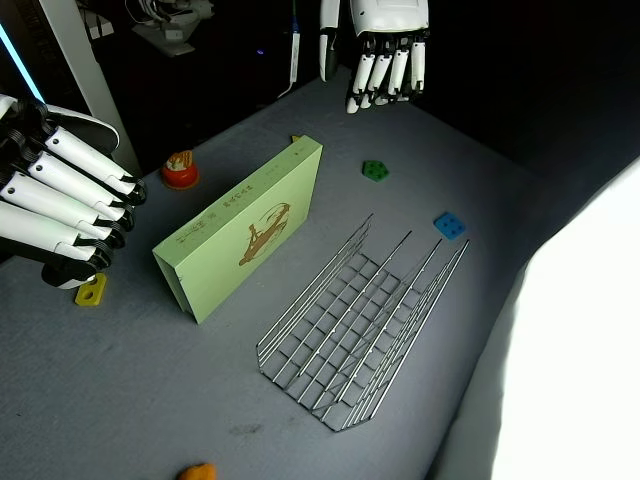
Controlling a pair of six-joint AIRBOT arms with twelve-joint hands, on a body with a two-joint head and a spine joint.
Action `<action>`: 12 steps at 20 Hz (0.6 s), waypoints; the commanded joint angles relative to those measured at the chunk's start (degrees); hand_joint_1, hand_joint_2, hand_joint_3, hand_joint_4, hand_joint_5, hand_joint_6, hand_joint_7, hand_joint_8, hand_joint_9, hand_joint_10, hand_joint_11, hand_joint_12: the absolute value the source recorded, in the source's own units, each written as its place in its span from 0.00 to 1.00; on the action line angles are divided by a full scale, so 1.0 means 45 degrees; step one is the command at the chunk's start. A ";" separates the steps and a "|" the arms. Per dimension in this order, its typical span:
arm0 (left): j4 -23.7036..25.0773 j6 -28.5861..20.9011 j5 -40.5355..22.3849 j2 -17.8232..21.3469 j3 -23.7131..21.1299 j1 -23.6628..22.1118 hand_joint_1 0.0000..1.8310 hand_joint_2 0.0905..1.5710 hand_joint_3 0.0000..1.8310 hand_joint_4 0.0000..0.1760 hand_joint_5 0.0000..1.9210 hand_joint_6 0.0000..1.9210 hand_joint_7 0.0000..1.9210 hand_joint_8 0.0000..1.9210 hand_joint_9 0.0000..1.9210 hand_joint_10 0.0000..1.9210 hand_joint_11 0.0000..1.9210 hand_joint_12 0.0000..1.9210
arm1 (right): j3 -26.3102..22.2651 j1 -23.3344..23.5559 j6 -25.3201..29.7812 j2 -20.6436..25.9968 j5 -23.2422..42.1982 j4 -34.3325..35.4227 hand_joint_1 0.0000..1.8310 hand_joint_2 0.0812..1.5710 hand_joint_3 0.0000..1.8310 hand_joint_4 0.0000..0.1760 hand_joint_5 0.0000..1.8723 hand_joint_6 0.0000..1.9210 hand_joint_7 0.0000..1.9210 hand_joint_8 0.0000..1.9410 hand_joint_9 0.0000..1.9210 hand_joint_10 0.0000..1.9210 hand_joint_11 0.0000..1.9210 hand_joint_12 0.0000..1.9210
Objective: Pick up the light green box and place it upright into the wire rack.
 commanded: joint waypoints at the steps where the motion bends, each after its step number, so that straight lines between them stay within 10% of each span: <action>1: -0.0112 0.0021 0.1068 -0.0056 0.0070 -0.0059 0.14 0.77 0.09 0.08 0.12 0.06 0.22 0.05 0.18 0.17 0.00 0.42 | -0.0061 0.0132 0.0007 0.0082 0.1634 -0.0088 0.18 0.68 0.09 0.00 0.12 0.07 0.13 0.03 0.11 0.05 0.00 0.44; 3: -0.0112 0.0021 0.1068 -0.0059 0.0090 -0.0046 0.08 0.82 0.00 0.05 0.14 0.00 0.19 0.00 0.18 0.03 0.00 0.35 | -0.0073 0.0130 0.0004 0.0082 0.1634 -0.0088 0.19 0.72 0.01 0.00 0.15 0.00 0.14 0.00 0.13 0.00 0.00 0.46; 12: -0.0108 0.0024 0.1070 -0.0312 0.0225 -0.0167 0.13 0.79 0.00 0.10 0.12 0.00 0.17 0.00 0.16 0.00 0.00 0.37 | -0.0163 0.0491 -0.0053 -0.0315 0.0000 0.0025 0.17 0.72 0.00 0.00 0.16 0.00 0.15 0.00 0.14 0.00 0.00 0.43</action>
